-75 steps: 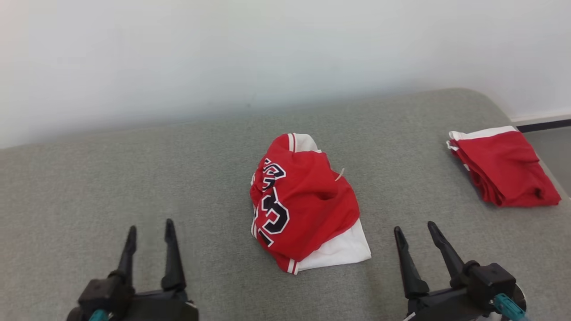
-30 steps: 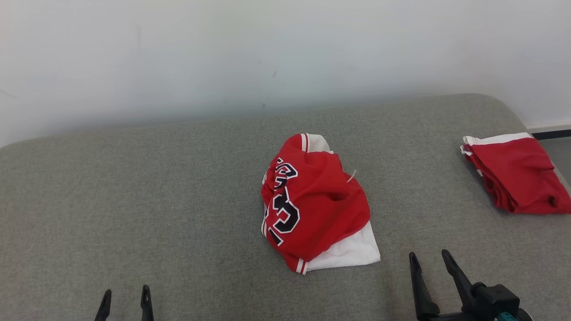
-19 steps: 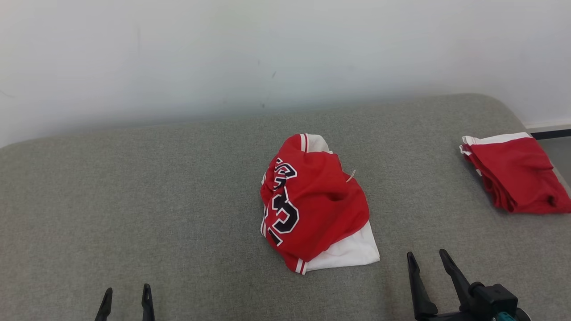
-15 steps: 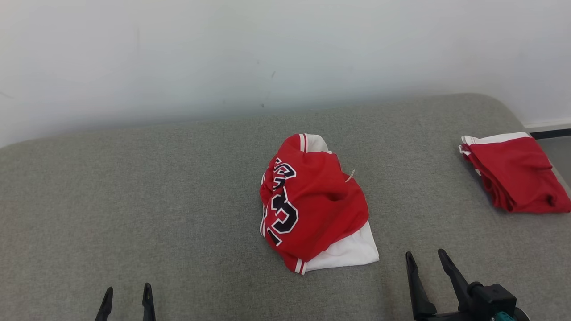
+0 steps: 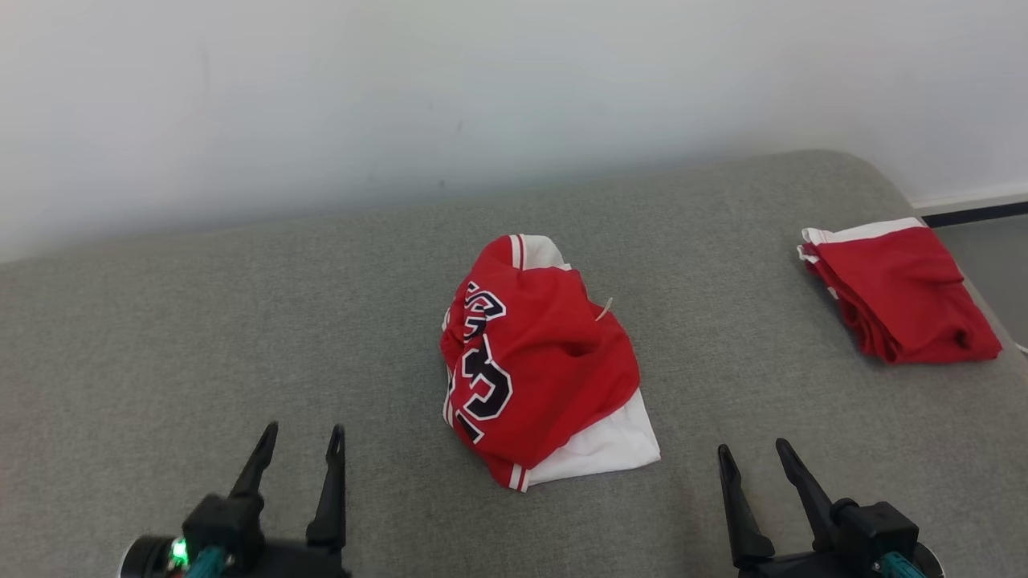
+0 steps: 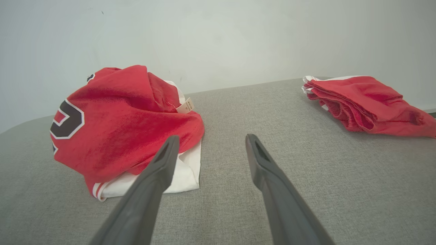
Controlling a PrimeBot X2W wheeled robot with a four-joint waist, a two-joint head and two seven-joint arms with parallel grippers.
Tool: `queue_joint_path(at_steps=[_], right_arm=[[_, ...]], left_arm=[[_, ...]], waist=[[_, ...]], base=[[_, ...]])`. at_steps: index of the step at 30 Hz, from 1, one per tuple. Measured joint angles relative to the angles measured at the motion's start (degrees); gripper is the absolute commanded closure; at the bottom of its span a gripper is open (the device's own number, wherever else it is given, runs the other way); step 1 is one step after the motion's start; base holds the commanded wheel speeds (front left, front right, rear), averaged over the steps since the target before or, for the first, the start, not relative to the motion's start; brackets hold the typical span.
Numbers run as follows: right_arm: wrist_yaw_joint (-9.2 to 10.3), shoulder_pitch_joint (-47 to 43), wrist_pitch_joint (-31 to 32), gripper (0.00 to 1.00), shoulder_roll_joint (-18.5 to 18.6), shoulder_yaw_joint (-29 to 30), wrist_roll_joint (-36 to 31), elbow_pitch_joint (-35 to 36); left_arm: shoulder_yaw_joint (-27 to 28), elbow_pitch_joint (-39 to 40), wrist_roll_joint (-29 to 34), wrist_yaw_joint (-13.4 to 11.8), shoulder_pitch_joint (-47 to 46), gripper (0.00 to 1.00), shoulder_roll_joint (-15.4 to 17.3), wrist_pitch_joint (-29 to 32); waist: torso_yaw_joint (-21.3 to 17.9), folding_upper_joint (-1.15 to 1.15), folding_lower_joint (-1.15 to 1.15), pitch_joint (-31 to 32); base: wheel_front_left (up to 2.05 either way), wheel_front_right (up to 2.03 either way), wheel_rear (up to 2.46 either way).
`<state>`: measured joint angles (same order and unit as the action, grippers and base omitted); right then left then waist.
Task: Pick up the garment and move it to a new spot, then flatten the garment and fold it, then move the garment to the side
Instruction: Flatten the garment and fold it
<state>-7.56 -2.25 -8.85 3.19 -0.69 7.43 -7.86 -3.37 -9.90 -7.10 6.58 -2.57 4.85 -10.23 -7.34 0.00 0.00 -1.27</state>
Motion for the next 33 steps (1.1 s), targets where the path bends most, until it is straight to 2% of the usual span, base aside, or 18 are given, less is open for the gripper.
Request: queue_joint_path(at_steps=[4, 11, 19, 24, 26, 30, 32, 33], right_arm=[[0.0, 0.6, -0.2, 0.0, 0.0, -0.4, 0.1, -0.5], [0.0, 1.6, -0.3, 0.0, 0.0, -1.9, 0.2, -1.0], [0.0, 2.7, -0.8, 0.0, 0.0, -2.8, 0.6, -1.6], [0.0, 2.9, -1.3, 0.0, 0.0, -3.2, 0.7, -2.0], [0.0, 3.2, -1.4, 0.0, 0.0, -3.4, 0.9, -2.2], [0.0, 3.6, -1.8, 0.0, 0.0, -3.7, 1.1, -2.5], [0.0, 3.9, -1.9, 0.0, 0.0, -3.7, 1.2, -2.6], [0.0, 4.1, -1.9, 0.0, 0.0, -3.6, 1.2, -2.7]], left_arm=[[-2.3, -1.9, -2.1, 0.5, -7.8, 0.0, 0.2, 6.0], [-1.3, -9.9, -4.7, 0.5, -19.3, 0.0, 1.4, 14.7], [-0.4, -20.6, -13.2, 0.5, -25.3, 0.0, -0.1, 24.8], [-0.8, -24.5, -14.2, 0.5, -26.6, 0.0, 0.1, 27.5], [-0.9, -26.0, -14.2, -0.4, -27.1, 0.0, 0.0, 27.7], [-0.3, -29.2, -13.5, -4.5, -28.1, 0.0, -0.1, 26.8], [-0.4, -30.5, -13.1, -5.8, -28.8, 0.0, -0.2, 26.4], [-0.5, -30.9, -13.1, -6.1, -29.1, 0.22, -0.4, 26.4]], waist=[[-1.8, 0.0, 0.0, -0.5], [-6.3, 0.0, 0.0, -1.4], [-12.3, 0.0, 0.0, -3.0], [-15.3, 0.0, 0.0, -4.2], [-16.2, 0.0, 0.0, -4.7], [-17.4, 0.0, 0.01, -5.8], [-17.6, 0.0, 0.01, -6.2], [-17.7, 0.0, 0.01, -6.4]], base=[[0.0, 0.0, 0.0], [0.0, 0.0, 0.0], [0.0, 0.0, 0.0], [0.0, 0.0, 0.0], [0.0, 0.0, 0.0], [0.0, 0.0, 0.0], [0.0, 0.0, 0.0], [0.0, 0.0, 0.0]])
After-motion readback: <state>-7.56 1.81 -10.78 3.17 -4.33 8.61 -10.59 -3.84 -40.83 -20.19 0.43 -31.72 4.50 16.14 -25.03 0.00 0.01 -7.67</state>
